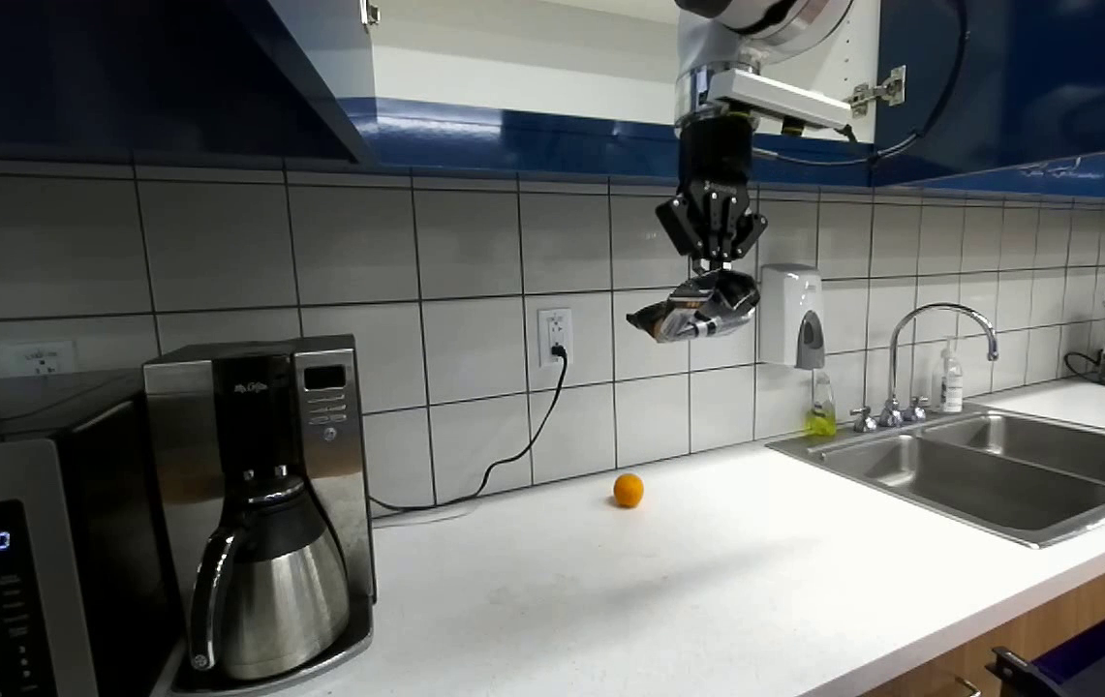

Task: Put the black packet in the upper cabinet.

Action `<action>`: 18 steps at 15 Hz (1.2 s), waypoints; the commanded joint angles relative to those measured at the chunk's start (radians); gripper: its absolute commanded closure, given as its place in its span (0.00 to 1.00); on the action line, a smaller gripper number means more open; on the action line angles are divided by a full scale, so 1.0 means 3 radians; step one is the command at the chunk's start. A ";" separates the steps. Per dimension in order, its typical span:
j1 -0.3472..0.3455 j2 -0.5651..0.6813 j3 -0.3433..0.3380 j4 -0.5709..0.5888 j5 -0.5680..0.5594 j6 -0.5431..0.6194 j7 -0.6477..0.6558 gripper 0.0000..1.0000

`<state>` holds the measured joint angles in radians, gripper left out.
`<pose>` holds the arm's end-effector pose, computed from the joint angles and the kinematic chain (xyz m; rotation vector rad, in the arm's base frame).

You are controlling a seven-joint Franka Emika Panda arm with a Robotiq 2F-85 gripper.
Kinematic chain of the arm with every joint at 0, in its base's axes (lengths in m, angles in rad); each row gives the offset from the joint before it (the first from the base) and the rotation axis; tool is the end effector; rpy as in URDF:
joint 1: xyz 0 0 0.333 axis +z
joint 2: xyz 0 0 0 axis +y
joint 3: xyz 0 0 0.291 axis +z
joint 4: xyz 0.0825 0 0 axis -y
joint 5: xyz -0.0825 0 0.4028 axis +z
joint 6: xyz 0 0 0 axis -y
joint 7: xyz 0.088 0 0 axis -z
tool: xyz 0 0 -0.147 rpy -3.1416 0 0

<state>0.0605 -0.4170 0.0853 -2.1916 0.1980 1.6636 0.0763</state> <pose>0.4320 0.0927 0.4769 -2.9866 -0.0460 0.1919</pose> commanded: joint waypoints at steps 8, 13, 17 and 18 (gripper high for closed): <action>-0.0011 -0.0121 0.0175 0.0504 -0.0213 -0.0394 0.0440 0.99; -0.0025 -0.0135 0.0210 0.0648 -0.0348 -0.0340 0.0548 0.99; -0.0020 -0.0114 0.0227 0.0774 -0.0405 -0.0336 0.0580 0.99; -0.0020 -0.0108 0.0226 0.0800 -0.0406 -0.0336 0.0588 0.99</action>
<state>0.0606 -0.4550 0.1379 -1.9933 0.0996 1.5842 0.2145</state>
